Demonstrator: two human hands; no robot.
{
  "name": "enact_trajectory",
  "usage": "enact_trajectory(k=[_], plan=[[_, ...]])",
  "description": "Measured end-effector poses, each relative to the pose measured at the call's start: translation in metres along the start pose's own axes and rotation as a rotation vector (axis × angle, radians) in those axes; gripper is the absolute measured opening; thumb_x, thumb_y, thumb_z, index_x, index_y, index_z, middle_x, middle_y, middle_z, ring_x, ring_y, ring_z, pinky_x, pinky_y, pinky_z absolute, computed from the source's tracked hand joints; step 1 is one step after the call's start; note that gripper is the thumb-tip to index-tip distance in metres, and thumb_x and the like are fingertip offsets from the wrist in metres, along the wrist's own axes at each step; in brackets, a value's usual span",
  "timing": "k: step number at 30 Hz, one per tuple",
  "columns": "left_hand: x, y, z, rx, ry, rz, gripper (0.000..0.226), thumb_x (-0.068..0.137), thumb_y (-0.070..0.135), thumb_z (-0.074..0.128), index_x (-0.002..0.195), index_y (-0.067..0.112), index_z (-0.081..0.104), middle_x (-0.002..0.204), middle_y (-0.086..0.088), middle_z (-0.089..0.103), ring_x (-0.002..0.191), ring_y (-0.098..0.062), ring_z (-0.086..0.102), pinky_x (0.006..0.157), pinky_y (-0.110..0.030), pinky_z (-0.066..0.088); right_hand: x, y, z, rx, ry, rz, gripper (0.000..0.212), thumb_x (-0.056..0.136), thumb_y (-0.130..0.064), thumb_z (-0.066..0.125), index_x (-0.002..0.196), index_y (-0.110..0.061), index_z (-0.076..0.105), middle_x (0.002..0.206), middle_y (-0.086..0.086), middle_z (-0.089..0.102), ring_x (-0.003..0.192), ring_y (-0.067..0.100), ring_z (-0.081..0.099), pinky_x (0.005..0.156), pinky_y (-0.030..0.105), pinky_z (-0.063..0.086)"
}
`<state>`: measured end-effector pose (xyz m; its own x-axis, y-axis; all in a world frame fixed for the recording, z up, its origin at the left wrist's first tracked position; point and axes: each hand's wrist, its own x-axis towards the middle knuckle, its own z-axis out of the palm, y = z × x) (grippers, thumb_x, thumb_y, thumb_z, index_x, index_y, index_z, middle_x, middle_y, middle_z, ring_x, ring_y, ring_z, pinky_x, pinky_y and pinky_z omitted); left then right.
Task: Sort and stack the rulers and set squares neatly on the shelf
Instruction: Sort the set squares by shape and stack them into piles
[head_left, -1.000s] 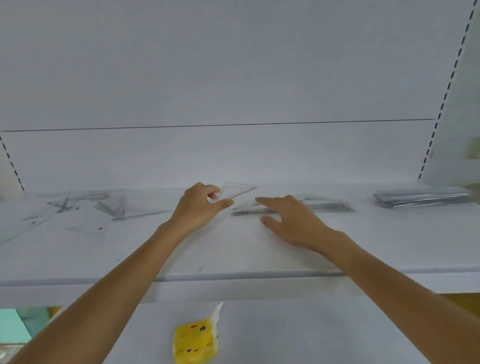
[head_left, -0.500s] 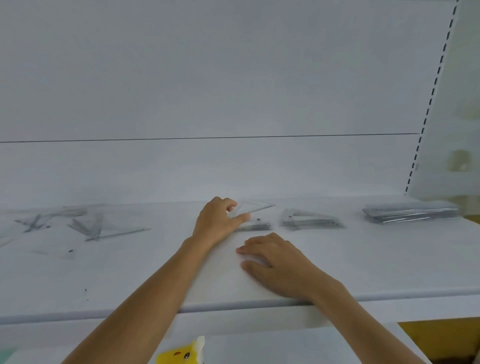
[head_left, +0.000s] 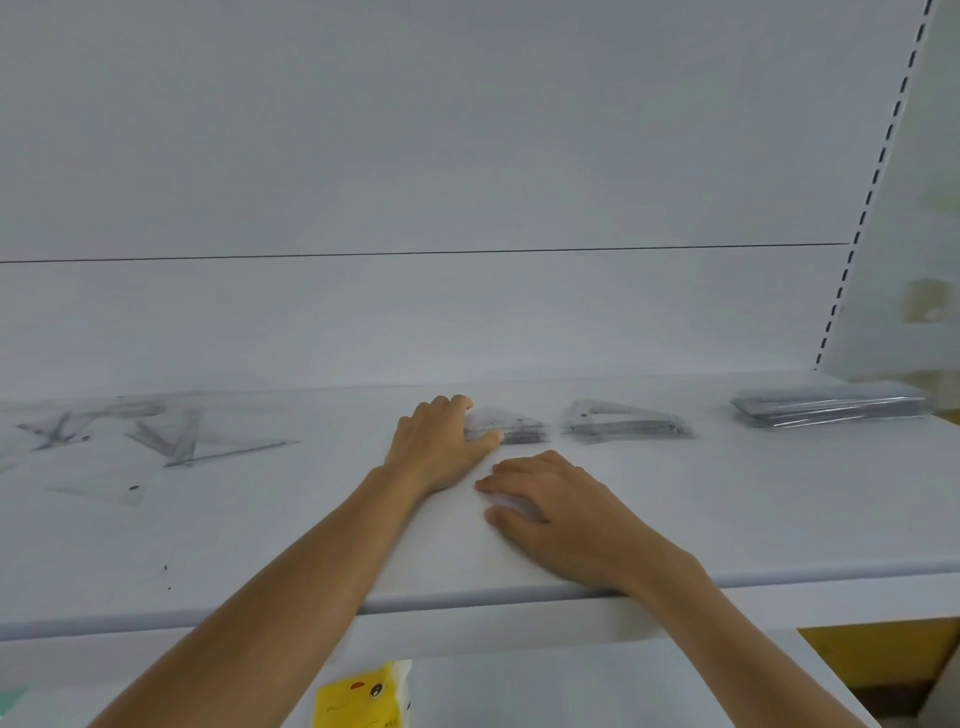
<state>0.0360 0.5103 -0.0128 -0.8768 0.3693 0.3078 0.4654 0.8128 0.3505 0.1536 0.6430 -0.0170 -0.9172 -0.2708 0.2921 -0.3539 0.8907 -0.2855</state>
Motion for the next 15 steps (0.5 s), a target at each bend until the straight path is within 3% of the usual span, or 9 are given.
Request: enact_trajectory(k=[15], plan=[[-0.0021,-0.0002,-0.0037,-0.097,-0.038,0.025,0.062,0.085,0.04,0.058,0.138,0.018,0.036,0.135,-0.005,0.047,0.124,-0.021,0.043,0.1,-0.033,0.035,0.0004,0.0013,0.0015,-0.002,0.015,-0.001,0.036,0.094,-0.041,0.041,0.128,-0.033,0.05,0.133,-0.017,0.049,0.123,0.01,0.037,0.101,0.024,0.03]])
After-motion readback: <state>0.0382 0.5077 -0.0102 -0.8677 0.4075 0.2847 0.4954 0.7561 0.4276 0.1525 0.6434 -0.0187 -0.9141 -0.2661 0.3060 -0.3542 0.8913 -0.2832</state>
